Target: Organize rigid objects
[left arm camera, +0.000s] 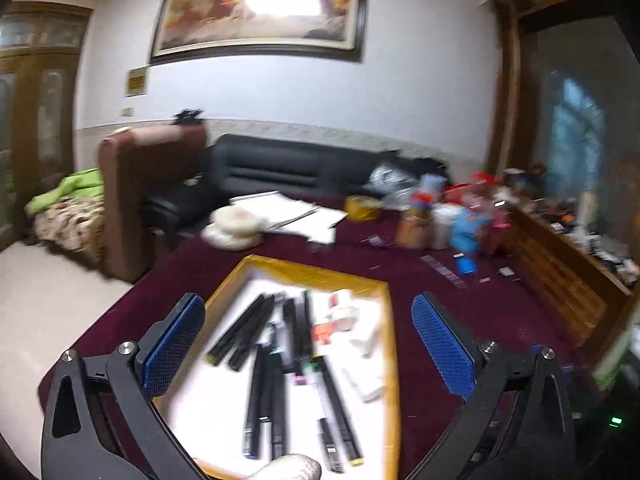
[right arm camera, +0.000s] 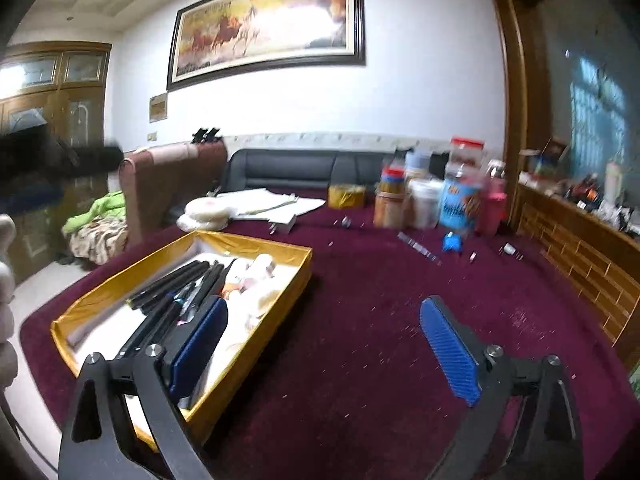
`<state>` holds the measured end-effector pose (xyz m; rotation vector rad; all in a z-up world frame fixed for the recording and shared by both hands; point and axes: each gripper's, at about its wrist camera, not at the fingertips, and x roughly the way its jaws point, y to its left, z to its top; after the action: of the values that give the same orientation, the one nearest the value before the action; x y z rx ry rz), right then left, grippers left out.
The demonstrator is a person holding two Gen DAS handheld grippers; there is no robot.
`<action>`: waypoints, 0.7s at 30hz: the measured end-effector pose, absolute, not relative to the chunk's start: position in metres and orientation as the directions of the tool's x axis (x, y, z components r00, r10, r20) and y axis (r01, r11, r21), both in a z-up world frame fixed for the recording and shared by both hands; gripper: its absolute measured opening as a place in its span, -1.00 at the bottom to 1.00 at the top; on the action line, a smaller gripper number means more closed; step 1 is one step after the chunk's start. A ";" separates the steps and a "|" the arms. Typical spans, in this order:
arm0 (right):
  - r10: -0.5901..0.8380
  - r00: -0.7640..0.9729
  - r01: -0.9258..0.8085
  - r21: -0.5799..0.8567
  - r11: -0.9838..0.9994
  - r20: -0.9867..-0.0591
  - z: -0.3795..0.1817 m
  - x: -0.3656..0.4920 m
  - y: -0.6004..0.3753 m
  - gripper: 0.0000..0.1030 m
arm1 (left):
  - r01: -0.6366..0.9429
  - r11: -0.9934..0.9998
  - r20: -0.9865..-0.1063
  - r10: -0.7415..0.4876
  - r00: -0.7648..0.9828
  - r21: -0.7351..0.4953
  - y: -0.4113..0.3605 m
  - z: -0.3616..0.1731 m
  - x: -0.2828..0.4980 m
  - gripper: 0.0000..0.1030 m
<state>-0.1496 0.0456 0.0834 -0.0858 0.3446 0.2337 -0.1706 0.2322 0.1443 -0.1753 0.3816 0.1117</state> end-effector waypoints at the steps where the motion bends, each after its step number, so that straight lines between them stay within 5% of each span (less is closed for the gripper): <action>1: 0.208 0.918 -0.240 -0.056 0.969 -0.338 0.083 -0.150 0.047 0.86 | -0.180 0.975 -0.393 0.115 0.912 -0.133 0.232 0.139 -0.167 1.00; 9: 0.232 0.859 -0.309 -0.100 0.946 -0.455 0.069 -0.134 0.063 0.86 | -0.292 0.948 -0.558 0.176 0.811 -0.125 0.244 0.101 -0.146 1.00; 21: 0.261 0.790 -0.372 -0.096 0.923 -0.555 0.060 -0.117 0.076 0.86 | -0.329 0.935 -0.657 0.167 0.735 -0.130 0.256 0.073 -0.136 1.00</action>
<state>-0.1170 0.0764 0.0597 -0.2049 0.5654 0.3431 -0.1364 0.2563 0.0728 -0.2452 0.6942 0.2757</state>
